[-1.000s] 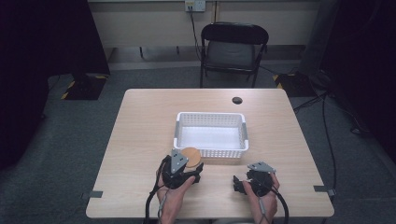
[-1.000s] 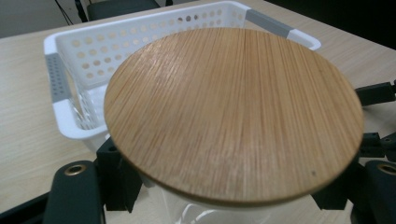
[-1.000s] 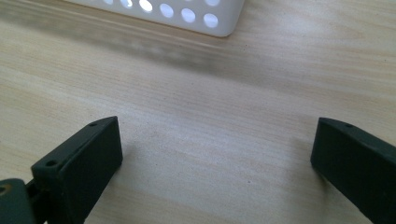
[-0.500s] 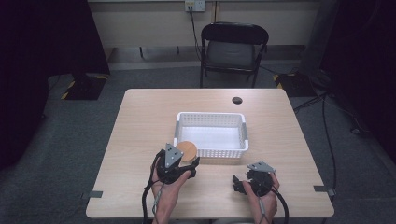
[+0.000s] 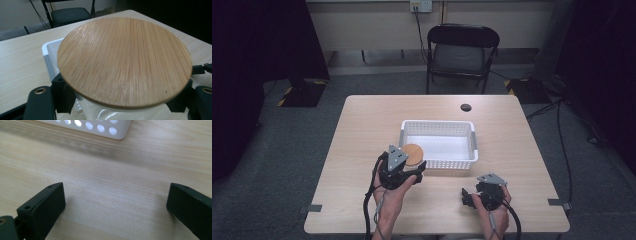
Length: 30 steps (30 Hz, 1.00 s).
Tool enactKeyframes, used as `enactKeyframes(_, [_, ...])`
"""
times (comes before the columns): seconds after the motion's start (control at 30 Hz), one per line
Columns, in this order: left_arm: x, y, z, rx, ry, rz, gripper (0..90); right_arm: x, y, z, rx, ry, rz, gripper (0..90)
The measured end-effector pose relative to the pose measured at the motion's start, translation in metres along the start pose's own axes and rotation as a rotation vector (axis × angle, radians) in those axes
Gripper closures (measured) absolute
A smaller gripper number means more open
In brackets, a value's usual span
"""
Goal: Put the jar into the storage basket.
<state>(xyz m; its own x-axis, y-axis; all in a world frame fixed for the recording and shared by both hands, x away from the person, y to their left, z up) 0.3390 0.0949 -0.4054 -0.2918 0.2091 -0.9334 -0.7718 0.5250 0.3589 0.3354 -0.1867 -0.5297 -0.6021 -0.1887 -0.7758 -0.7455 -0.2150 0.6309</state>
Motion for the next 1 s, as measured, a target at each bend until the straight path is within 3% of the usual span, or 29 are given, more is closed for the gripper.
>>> enactKeyframes(0.4, [-0.025, -0.013, -0.006, 0.026, -0.052, 0.02, 26.6, 0.0, 0.0, 0.0, 0.0, 0.0, 0.0, 1.2])
enactKeyframes(0.6, [-0.035, -0.021, -0.003, 0.049, -0.048, 0.033, 26.6, 0.0, 0.0, 0.0, 0.0, 0.0, 0.0, 1.2])
enactKeyframes(1.0, [-0.049, -0.04, -0.001, 0.047, -0.05, 0.04, 26.6, 0.0, 0.0, 0.0, 0.0, 0.0, 0.0, 1.2])
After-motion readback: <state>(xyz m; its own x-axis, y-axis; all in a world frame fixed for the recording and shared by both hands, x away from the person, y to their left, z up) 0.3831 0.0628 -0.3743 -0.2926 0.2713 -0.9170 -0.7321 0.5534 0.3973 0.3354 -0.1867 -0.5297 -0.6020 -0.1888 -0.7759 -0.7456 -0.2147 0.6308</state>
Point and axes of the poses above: each handheld gripper's, and its own axes: y roughly backward along the jaws, x roughly out of its underside, z roughly to its left, the point moved 1 cm from there along -y, roughly forward along the jaws, and after that the axes turned 3 degrees about -z, right-handed, at the moved point
